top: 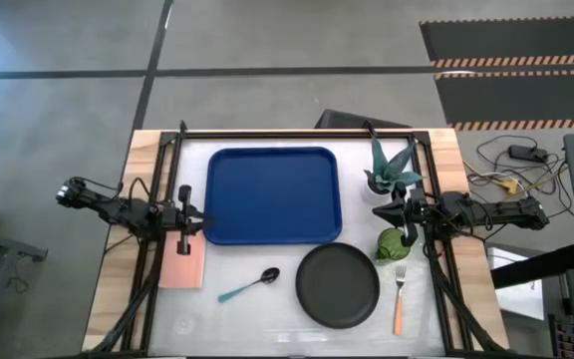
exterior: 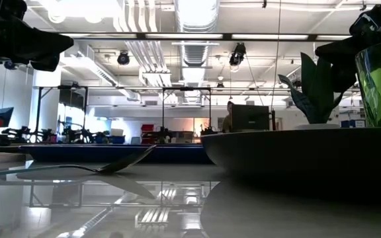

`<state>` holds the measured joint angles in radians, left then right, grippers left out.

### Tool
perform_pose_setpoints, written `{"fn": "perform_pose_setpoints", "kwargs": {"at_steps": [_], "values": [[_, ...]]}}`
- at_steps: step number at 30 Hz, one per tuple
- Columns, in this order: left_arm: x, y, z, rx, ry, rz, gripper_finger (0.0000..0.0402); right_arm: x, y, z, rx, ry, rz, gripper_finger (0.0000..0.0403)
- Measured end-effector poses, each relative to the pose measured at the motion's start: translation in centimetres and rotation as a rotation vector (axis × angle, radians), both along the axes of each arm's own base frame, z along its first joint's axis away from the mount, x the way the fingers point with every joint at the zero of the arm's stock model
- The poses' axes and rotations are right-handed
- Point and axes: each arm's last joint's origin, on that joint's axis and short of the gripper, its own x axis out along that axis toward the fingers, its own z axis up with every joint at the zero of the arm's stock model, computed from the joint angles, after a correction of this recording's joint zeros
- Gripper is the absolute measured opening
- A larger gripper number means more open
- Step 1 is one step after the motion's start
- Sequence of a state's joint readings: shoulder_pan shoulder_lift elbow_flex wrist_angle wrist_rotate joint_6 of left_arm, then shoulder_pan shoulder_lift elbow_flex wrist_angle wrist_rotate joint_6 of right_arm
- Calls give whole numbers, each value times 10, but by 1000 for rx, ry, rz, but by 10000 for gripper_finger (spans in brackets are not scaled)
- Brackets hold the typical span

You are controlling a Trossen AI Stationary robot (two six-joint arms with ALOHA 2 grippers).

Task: Pick and place plate/cup/fork/spoon on tray

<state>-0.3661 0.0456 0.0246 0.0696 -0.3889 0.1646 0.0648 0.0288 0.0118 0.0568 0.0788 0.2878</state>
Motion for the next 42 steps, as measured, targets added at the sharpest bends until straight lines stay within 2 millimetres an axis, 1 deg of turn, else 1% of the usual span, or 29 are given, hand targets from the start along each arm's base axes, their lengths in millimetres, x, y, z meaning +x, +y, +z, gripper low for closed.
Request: {"fn": "perform_pose_setpoints", "kwargs": {"at_steps": [25, 29, 32, 36, 39, 42], "values": [[0, 0, 0, 0, 0, 0, 24, 0, 0, 0, 0, 0, 0, 9], [0, 0, 0, 0, 0, 0, 24, 0, 0, 0, -25, -1, -2, 9], [0, 0, 0, 0, 0, 0, 24, 0, 0, 3, 10, -31, -1, 9], [0, 0, 0, 3, 0, 0, 24, -1, 0, 12, 28, -123, 0, 9], [0, 0, 0, -1, -2, 0, 24, -2, 0, 17, 81, -178, 6, 9], [0, 0, 6, -25, -60, -4, 24, -3, 0, 19, 91, -197, 9, 9]]}}
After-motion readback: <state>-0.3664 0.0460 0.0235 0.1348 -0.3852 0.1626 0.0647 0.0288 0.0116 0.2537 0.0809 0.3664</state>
